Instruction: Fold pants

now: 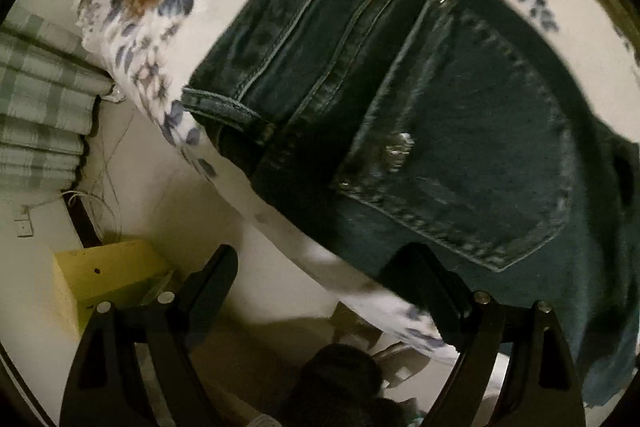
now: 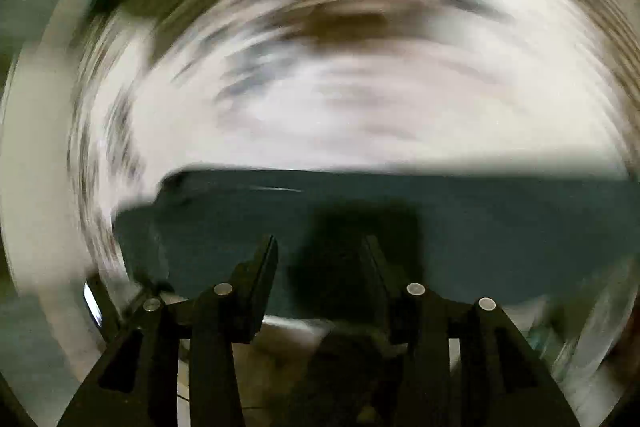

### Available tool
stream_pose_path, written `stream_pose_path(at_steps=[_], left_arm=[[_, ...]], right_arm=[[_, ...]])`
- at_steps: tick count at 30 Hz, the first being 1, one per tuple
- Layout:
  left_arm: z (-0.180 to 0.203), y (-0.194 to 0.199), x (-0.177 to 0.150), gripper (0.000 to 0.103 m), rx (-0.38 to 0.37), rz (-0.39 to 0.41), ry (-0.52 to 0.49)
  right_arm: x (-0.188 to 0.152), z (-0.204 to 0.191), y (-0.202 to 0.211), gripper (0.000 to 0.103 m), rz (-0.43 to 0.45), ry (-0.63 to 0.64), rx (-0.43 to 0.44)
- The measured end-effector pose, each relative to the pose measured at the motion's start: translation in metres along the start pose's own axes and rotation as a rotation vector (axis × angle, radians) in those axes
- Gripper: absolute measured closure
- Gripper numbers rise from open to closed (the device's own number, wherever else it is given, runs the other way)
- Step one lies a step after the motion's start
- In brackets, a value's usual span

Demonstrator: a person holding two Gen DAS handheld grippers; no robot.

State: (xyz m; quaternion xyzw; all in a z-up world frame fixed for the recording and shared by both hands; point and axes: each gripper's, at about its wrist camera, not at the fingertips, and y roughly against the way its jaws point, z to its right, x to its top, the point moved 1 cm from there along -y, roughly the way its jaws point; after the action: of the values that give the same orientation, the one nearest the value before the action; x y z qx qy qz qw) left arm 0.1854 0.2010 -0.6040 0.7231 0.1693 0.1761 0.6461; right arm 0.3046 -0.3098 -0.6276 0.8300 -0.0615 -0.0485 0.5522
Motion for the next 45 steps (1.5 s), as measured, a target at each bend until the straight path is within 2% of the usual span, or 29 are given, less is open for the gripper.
stream_pose_path(at_steps=[3,4,7,8,9,10,11,17,19,21,23,25,27,28,30,32,33,34,36,38,40,42,43,44,45], left_arm=[[-0.010,-0.004,-0.001,0.007,-0.024,-0.001,-0.011],[-0.013,-0.003,-0.002,0.007,-0.030,0.001,-0.013],[-0.022,-0.006,-0.001,0.006,-0.057,-0.001,-0.003],[-0.023,-0.007,0.000,0.006,-0.066,-0.004,0.000],[-0.023,-0.007,0.002,0.006,-0.072,-0.004,0.001],[-0.023,-0.007,0.002,0.007,-0.077,-0.003,-0.001],[-0.024,-0.008,0.003,0.007,-0.081,-0.002,-0.003],[-0.034,-0.011,0.005,0.006,-0.108,-0.008,-0.021],[-0.035,-0.011,0.005,0.006,-0.103,-0.003,-0.037],[-0.035,-0.007,0.005,0.006,-0.096,-0.007,-0.048],[-0.041,-0.001,0.005,0.007,-0.083,-0.007,-0.057],[-0.048,0.007,0.005,0.007,-0.068,0.004,-0.057],[-0.055,0.017,0.003,0.007,-0.061,0.020,-0.050],[-0.056,0.021,0.002,0.007,-0.054,0.027,-0.048],[-0.056,0.029,0.000,0.007,-0.050,0.038,-0.046],[-0.049,0.036,-0.004,0.007,-0.044,0.051,-0.056],[-0.042,0.040,-0.005,0.007,-0.044,0.058,-0.068],[-0.034,0.044,-0.007,0.007,-0.040,0.064,-0.085],[-0.014,0.054,-0.012,0.007,-0.026,0.084,-0.123],[0.010,0.067,-0.017,0.007,-0.032,0.114,-0.171],[0.040,0.076,-0.025,0.007,-0.043,0.137,-0.238],[0.073,0.086,-0.038,0.007,-0.070,0.147,-0.305],[0.093,0.089,-0.045,0.007,-0.089,0.143,-0.337],[0.108,0.092,-0.051,0.007,-0.104,0.139,-0.359],[0.128,0.096,-0.059,0.007,-0.119,0.133,-0.390]], right_arm=[[0.023,-0.090,-0.057,0.057,-0.059,0.300,-0.040],[0.027,-0.120,-0.080,0.057,-0.082,0.422,-0.096],[0.032,-0.157,-0.116,0.057,-0.118,0.608,-0.217],[0.032,-0.161,-0.126,0.066,-0.142,0.648,-0.237],[0.032,-0.162,-0.134,0.081,-0.162,0.676,-0.261],[0.032,-0.162,-0.136,0.100,-0.169,0.690,-0.277],[0.032,-0.161,-0.135,0.101,-0.157,0.691,-0.276],[0.055,-0.157,-0.077,0.101,-0.034,0.593,-0.219],[0.069,-0.149,-0.076,0.101,-0.073,0.534,-0.204],[0.066,-0.140,-0.085,0.099,-0.094,0.477,-0.233],[0.074,-0.122,-0.087,0.078,-0.152,0.391,-0.213],[0.081,-0.101,-0.065,0.068,-0.118,0.302,-0.143],[0.079,-0.079,-0.044,0.068,-0.100,0.218,-0.095],[0.075,-0.065,-0.035,0.068,-0.123,0.172,-0.040],[0.063,-0.055,-0.037,0.068,-0.188,0.155,0.006],[0.048,-0.047,-0.054,0.068,-0.282,0.194,0.022],[0.042,-0.044,-0.061,0.068,-0.281,0.199,-0.011],[0.041,-0.036,-0.066,0.068,-0.233,0.188,-0.079],[0.048,-0.012,-0.062,0.068,-0.138,0.101,-0.110],[0.051,0.019,-0.030,0.064,-0.019,-0.079,-0.040],[0.040,0.040,0.006,0.058,0.068,-0.143,0.016],[0.013,0.072,0.042,0.044,0.141,-0.229,0.097],[-0.006,0.093,0.060,0.034,0.173,-0.275,0.129],[-0.029,0.118,0.077,0.026,0.207,-0.328,0.127],[-0.053,0.142,0.090,0.024,0.243,-0.384,0.106]])
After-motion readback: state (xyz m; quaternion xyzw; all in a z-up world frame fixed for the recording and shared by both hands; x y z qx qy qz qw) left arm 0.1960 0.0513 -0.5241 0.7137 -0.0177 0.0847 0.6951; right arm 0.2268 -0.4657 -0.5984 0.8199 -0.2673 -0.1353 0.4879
